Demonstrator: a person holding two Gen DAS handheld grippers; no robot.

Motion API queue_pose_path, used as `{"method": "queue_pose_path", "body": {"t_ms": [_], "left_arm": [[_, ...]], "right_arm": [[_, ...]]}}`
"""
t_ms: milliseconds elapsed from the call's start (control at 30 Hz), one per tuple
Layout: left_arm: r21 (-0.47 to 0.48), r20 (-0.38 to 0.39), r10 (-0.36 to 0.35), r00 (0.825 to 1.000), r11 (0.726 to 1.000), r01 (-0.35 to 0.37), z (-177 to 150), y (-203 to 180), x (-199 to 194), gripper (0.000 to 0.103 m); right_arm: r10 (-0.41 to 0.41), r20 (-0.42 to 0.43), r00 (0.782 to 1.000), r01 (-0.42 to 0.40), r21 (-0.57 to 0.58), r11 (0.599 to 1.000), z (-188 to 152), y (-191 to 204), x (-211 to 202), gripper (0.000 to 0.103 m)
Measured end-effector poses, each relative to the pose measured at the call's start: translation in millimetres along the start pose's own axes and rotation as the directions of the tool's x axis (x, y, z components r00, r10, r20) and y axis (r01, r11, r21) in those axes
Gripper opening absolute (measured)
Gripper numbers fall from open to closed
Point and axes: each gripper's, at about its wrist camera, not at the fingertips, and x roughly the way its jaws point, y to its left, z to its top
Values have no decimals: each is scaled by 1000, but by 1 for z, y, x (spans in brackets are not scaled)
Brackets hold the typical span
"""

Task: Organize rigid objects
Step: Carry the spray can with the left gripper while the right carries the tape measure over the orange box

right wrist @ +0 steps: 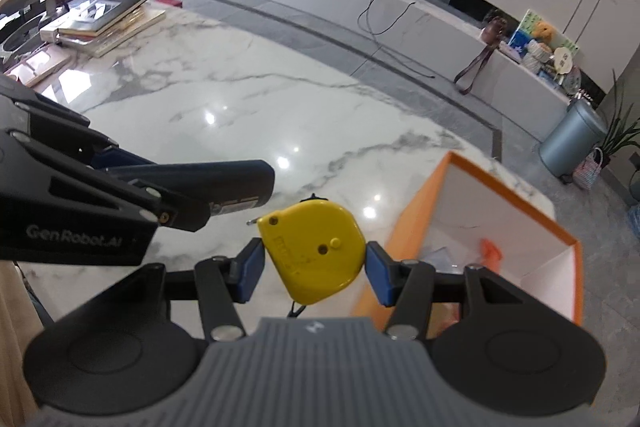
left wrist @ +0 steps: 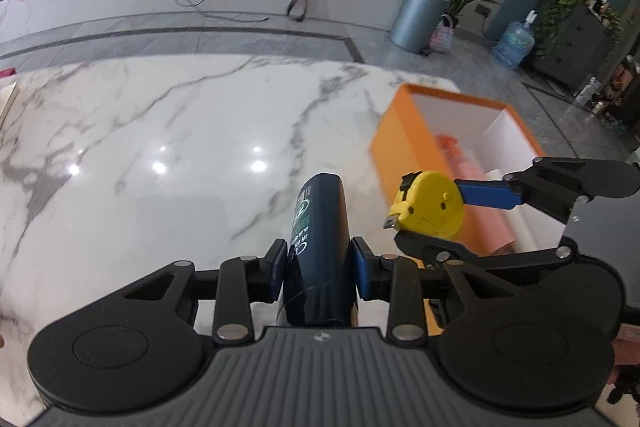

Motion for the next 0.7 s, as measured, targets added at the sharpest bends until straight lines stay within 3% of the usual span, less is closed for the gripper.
{"method": "queue_pose_path", "body": {"t_ms": [267,467,700], "left_arm": [[64,23,-85,996,994,83,30,-50,1,38],[135,23,-158,987,979,154,63,-97,26,38],[271,-38,-142,989,951,147,81,-146,85,38]], "right_arm": [[-68,20,997,67,45,997,-4,-57,-24,55],[-126,-27,992,128,87,988,-18,-112,-18,55],[-128,-74,989,135,111,985,-39,-149,18,55]]}}
